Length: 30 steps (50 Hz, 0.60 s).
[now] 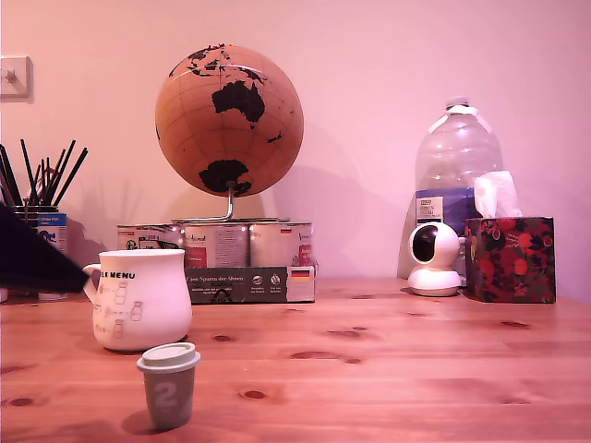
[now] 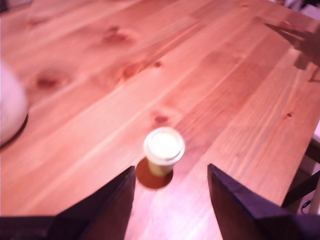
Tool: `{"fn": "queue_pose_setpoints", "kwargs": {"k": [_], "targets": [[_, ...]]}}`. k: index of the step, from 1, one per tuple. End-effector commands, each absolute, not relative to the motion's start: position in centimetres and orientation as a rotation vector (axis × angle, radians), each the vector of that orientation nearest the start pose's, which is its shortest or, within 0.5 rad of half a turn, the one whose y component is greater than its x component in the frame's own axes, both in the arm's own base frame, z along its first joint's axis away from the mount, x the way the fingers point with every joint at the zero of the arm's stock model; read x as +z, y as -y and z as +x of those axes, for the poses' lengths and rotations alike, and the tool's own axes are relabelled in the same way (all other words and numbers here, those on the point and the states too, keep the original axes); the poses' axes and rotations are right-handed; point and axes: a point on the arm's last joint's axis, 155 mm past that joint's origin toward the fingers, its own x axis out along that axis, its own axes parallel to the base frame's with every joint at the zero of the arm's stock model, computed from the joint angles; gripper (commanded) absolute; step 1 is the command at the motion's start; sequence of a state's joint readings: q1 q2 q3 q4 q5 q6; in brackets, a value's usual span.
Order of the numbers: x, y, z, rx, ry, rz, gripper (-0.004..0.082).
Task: Pick up the coffee capsules from the table one by one and drop them inside the nearest coffee cup
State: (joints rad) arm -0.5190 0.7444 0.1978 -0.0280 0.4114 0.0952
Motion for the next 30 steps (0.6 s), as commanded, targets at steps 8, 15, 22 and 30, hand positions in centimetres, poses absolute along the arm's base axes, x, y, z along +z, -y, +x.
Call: {"fn": "queue_pose_setpoints", "kwargs": {"k": [8, 15, 22, 30], "targets": [[6.4, 19.5, 19.4, -0.926, -0.562, 0.147, 0.0414], [6.2, 19.3, 19.8, -0.909, -0.560, 0.162, 0.0434], [5.6, 19.3, 19.8, -0.905, -0.583, 0.161, 0.0472], [5.0, 19.9, 19.3, -0.930, -0.606, 0.165, 0.0488]]}}
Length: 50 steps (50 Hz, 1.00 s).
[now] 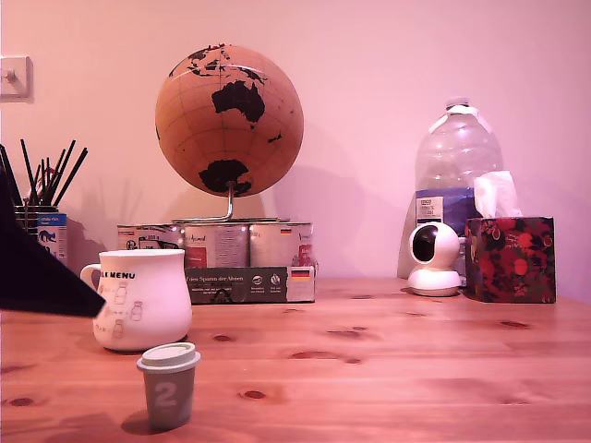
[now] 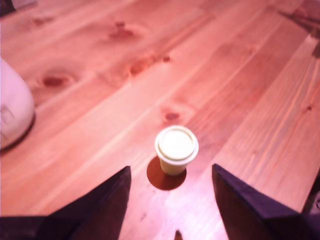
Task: Pick up the coffee capsules from the table one by one and drop them inside the nearest coffee cup
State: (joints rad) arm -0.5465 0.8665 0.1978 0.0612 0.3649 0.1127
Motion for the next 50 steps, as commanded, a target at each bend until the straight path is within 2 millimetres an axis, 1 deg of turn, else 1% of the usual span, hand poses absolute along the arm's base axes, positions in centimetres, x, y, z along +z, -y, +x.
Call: {"fn": "queue_pose_setpoints", "kwargs": {"k": [1, 12, 26, 34, 50], "targets": [[4.9, 20.0, 19.2, -0.933, -0.609, 0.166, 0.0488], [3.2, 20.6, 18.3, -0.967, -0.672, 0.187, 0.0488], [1.5, 20.4, 18.9, -0.943, -0.707, 0.222, 0.0488], [1.8, 20.8, 19.5, -0.944, -0.677, 0.219, 0.0488], [1.6, 20.9, 20.1, -0.931, -0.696, 0.227, 0.0488]]}}
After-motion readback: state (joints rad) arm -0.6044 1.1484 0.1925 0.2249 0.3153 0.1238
